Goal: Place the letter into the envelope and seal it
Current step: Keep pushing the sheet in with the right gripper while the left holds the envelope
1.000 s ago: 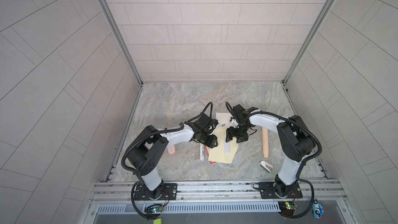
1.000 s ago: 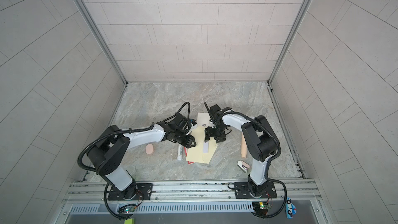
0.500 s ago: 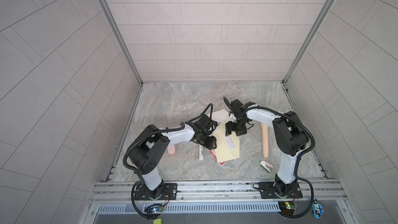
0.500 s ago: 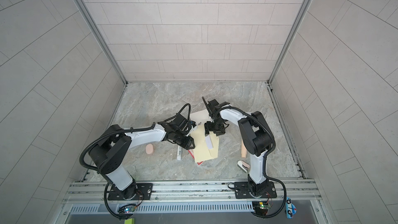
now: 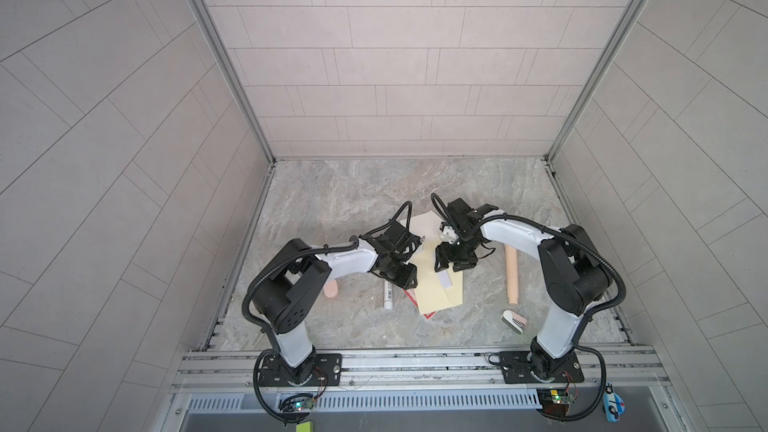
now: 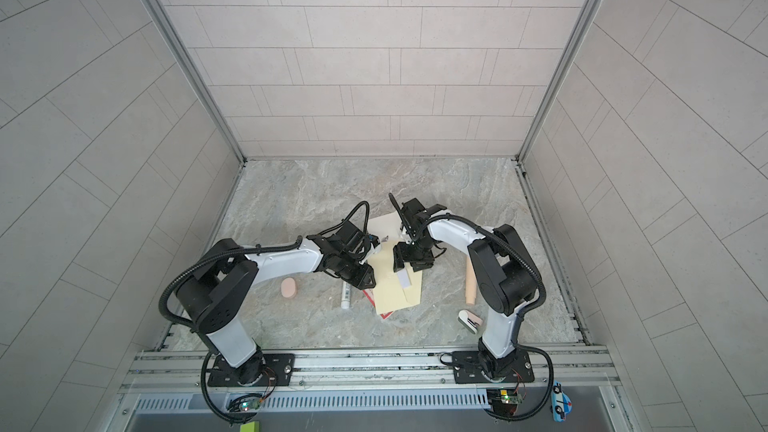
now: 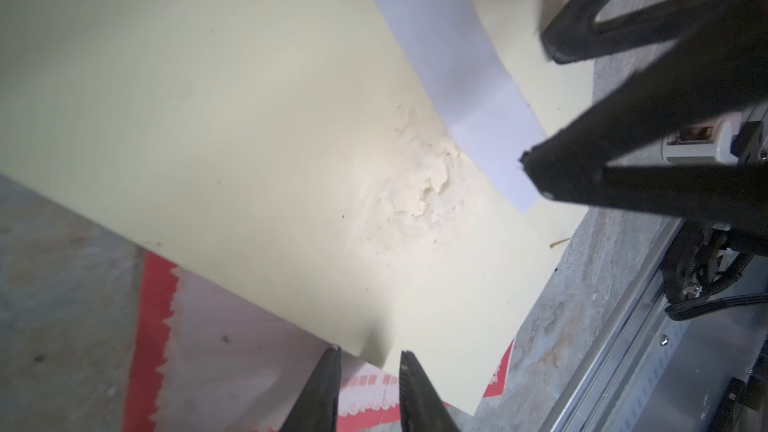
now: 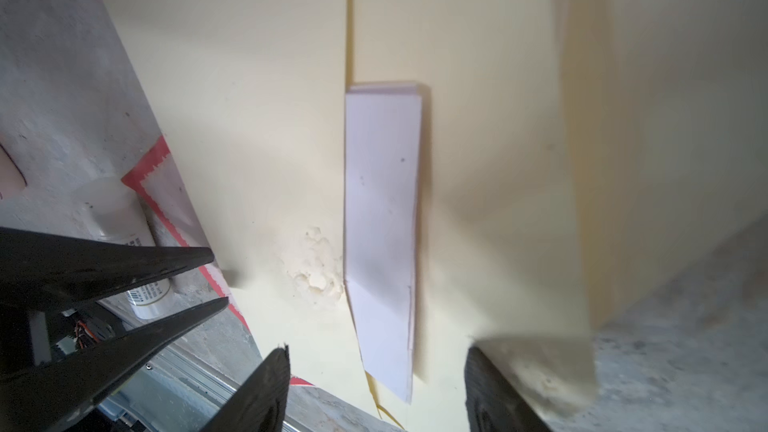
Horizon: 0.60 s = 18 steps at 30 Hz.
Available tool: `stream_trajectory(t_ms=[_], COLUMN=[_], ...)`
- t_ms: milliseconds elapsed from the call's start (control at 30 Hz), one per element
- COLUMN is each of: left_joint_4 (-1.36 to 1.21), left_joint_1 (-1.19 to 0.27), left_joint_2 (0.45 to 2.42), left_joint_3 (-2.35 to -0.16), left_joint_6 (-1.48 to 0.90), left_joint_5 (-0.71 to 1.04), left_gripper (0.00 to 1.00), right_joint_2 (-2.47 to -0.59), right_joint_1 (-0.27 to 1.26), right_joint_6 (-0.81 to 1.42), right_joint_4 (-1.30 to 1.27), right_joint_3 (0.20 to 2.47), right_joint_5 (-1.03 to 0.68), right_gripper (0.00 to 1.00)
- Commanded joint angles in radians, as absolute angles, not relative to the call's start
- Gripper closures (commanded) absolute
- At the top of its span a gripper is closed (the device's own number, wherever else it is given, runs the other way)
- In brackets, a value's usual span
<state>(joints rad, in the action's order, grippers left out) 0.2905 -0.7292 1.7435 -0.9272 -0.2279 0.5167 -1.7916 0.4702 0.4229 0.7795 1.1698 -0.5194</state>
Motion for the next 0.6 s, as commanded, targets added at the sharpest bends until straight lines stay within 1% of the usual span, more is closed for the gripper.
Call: stream_trajectory(t_ms=[0, 367, 567], left_joint_4=[0.306, 0.287, 0.268], left_joint_1=[-0.740, -0.746, -0.746], left_joint_2=[1.766, 1.769, 1.781], left_joint_3=[-0.943, -0.937, -0.947], left_joint_6=[-0.218, -0.227, -0.229], left_joint_5=[0.530, 0.523, 0.526], left_gripper=[0.70, 0.70, 0.70], right_joint_2=[-1.809, -1.864, -1.873], right_joint_1=[0.476, 0.518, 0.531], right_joint_6=[0.449, 0.450, 0.443], right_joint_4=[0.749, 0.749, 0.729], right_joint_3=[1.172, 1.195, 1.181], right_joint_5=[-0.543, -0.592, -0.711], right_gripper=[0.32, 0.31, 0.31])
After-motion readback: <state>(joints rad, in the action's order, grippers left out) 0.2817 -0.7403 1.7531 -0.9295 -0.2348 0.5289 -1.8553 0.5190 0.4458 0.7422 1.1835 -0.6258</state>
